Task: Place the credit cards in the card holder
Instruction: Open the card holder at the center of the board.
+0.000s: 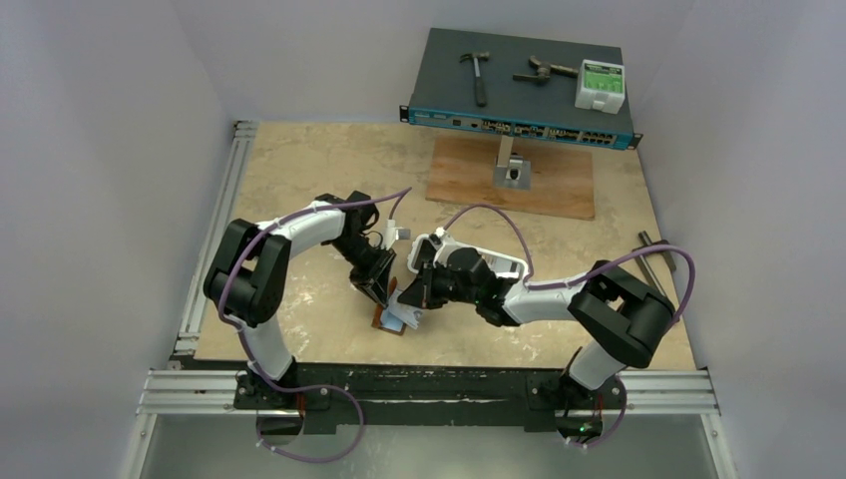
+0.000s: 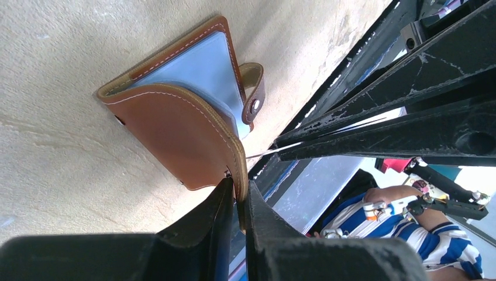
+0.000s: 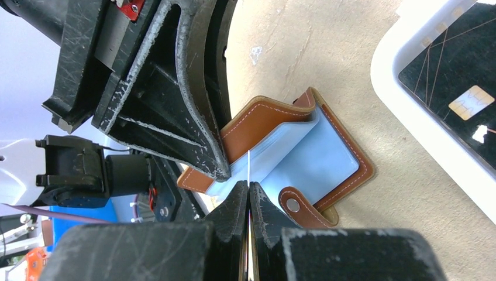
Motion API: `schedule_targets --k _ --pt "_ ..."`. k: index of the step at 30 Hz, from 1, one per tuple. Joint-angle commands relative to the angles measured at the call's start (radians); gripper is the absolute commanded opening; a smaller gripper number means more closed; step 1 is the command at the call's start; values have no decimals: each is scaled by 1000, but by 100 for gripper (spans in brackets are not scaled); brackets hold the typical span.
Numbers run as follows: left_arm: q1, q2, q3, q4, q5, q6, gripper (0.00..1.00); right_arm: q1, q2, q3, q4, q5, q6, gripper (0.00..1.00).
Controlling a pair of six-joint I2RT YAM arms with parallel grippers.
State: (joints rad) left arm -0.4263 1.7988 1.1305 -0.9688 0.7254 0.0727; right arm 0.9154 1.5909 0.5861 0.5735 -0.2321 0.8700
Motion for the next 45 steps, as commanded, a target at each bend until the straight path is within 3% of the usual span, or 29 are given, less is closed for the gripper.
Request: schedule_targets --k 1,13,16,26,38,45 --pt "4 -3 0 58 -39 31 9 2 -9 -13 52 -25 -15 0" --pt "14 25 8 51 -23 40 8 2 -32 -37 42 -20 -21 0" --pt "15 21 9 49 -22 44 2 1 -52 -38 -6 -14 -37 0" --pt "64 -9 -3 68 20 16 0 -76 -366 -60 -280 137 -136 0" --pt "78 -51 -42 94 224 25 0 -28 -109 21 -148 119 -72 0" --pt "98 9 -35 88 146 33 0 31 14 121 -172 168 -60 0"
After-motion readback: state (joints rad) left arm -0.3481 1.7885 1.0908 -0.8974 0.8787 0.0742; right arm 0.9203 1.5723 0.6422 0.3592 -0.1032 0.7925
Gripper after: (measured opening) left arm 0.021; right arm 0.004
